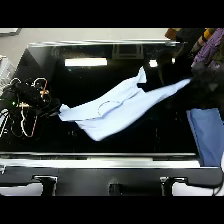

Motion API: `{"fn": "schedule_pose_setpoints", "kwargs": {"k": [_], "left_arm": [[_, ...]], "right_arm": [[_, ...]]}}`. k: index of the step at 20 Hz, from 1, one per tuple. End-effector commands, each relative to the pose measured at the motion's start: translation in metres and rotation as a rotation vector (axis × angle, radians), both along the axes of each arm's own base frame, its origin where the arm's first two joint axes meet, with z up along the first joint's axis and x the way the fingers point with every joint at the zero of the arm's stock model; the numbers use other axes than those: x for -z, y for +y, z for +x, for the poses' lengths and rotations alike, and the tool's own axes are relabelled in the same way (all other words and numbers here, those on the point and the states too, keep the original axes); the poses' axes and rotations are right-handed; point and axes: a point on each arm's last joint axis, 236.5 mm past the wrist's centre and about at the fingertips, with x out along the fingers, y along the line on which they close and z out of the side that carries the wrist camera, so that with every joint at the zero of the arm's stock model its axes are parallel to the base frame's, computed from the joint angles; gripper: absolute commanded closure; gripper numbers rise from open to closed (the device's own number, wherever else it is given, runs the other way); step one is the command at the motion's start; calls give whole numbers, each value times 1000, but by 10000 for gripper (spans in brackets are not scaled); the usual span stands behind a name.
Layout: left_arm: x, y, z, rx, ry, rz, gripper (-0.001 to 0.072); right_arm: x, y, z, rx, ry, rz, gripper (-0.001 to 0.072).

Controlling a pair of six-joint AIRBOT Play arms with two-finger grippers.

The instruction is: Fold the clothes and pants, and hang the long-sleeved shirts on hangers.

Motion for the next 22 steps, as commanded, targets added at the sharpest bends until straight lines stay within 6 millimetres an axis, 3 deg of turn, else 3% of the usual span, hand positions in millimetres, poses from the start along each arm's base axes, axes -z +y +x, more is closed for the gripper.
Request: {"fn": "schedule_pose_setpoints", "kwargs": {"k": [1, 5, 7, 9, 10, 11, 15, 17, 19, 22], "left_arm": [[2, 0, -13, 21, 52, 4, 689], [2, 0, -13, 22, 53, 3, 690], [2, -1, -13, 22, 53, 3, 689], [2, -1, -13, 22, 53, 3, 689], [2, 0, -13, 22, 53, 3, 689], [2, 0, -13, 22, 53, 3, 689], [2, 0, -13, 22, 53, 3, 689], [2, -1, -13, 23, 53, 3, 689], [2, -1, -13, 22, 53, 2, 689], [2, -1, -13, 23, 53, 2, 689]], "right_arm": [[-10, -2, 58, 33, -58, 105, 678], [56, 43, 62, -70, 97, 203, 672], [69, 63, 61, -129, 130, 195, 506], [66, 74, 52, -178, 149, 194, 430], [63, 73, 42, -205, 169, 185, 321], [59, 73, 28, -258, 194, 165, 283], [44, 54, -42, -424, 339, 89, 228], [48, 61, -66, -431, 385, 105, 229], [66, 92, -93, -453, 435, 168, 229], [113, 166, -145, -501, 497, 246, 229]]}}
